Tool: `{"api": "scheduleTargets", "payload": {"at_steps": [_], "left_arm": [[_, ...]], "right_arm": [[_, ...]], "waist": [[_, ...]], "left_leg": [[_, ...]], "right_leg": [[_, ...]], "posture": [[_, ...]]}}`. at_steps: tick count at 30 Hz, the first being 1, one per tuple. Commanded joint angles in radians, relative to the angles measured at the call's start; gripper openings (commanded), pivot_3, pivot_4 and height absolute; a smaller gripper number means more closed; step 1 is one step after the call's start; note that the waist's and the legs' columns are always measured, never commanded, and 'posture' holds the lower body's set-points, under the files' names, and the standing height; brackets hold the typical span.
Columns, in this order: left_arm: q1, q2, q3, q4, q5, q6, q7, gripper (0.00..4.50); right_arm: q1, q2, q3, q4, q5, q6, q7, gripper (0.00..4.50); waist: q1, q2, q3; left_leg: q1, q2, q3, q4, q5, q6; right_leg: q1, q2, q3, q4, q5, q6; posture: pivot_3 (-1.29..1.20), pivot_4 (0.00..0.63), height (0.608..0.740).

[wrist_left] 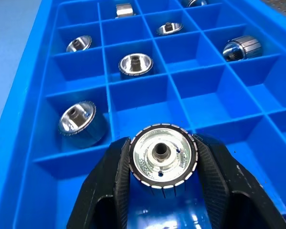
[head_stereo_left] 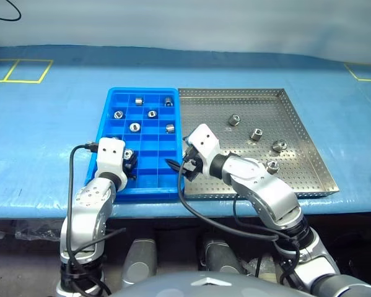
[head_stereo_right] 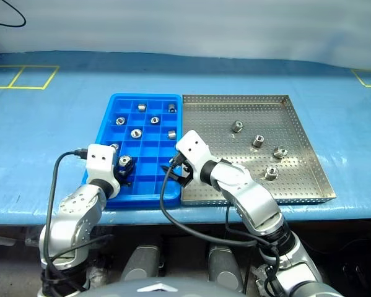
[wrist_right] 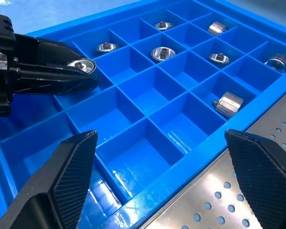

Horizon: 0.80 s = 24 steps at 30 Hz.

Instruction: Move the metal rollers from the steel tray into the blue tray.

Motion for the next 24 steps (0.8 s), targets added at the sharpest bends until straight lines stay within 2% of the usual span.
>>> {"api": "scheduleTargets", "payload": {"at_steps": [1,4,12,13,18,24], "left_arm": [[-0.004,-0.020,0.006,-0.046,-0.016,0.028,0.019,1.71],[-0.015,-0.027,0.003,-0.021,-0.031,0.040,0.017,1.71],[-0.069,-0.001,-0.014,-0.012,-0.096,0.026,-0.032,4.34],[-0.081,0.005,-0.015,-0.014,-0.109,0.020,-0.044,4.45],[-0.128,0.038,-0.049,-0.019,-0.164,-0.056,-0.113,4.45],[-0.189,0.049,-0.165,0.063,-0.192,-0.153,-0.194,4.45]], "right_arm": [[-0.006,0.001,-0.017,-0.018,-0.005,-0.020,0.002,4.50],[0.002,0.002,-0.022,-0.023,-0.006,-0.017,-0.004,4.50],[0.045,-0.004,-0.064,-0.068,-0.007,-0.001,-0.037,4.50],[0.057,-0.008,-0.078,-0.078,-0.006,0.004,-0.044,4.50],[0.116,-0.022,-0.166,-0.123,-0.010,0.027,-0.088,4.50],[0.143,0.031,-0.336,-0.130,-0.059,0.089,-0.247,4.50]], "waist": [[0.003,0.000,0.000],[0.005,0.000,0.000],[-0.001,0.000,0.000],[-0.002,0.000,0.000],[-0.010,0.000,0.000],[-0.025,0.000,0.000]], "left_leg": [[0.000,0.000,0.000,0.000,0.000,0.000],[0.000,0.000,0.000,-0.002,0.000,0.000],[-0.002,0.000,0.001,-0.002,0.000,0.000],[-0.003,0.000,0.001,-0.002,0.000,0.000],[-0.004,0.000,0.001,-0.002,0.000,0.000],[-0.006,-0.001,0.001,-0.001,0.000,0.000]], "right_leg": [[0.000,0.000,0.000,0.000,0.000,0.000],[0.000,0.000,0.000,0.000,0.000,-0.001],[-0.002,0.000,0.000,0.000,0.000,-0.001],[-0.003,0.000,0.000,0.000,0.000,-0.001],[-0.004,0.000,0.000,-0.001,0.000,-0.001],[-0.005,0.000,0.001,0.000,0.000,-0.001]], "posture": [[0.17,0.150,0.740],[0.14,0.150,0.740],[0.08,0.150,0.740],[0.08,0.150,0.740],[0.02,0.150,0.740],[-0.04,0.150,0.740]]}}
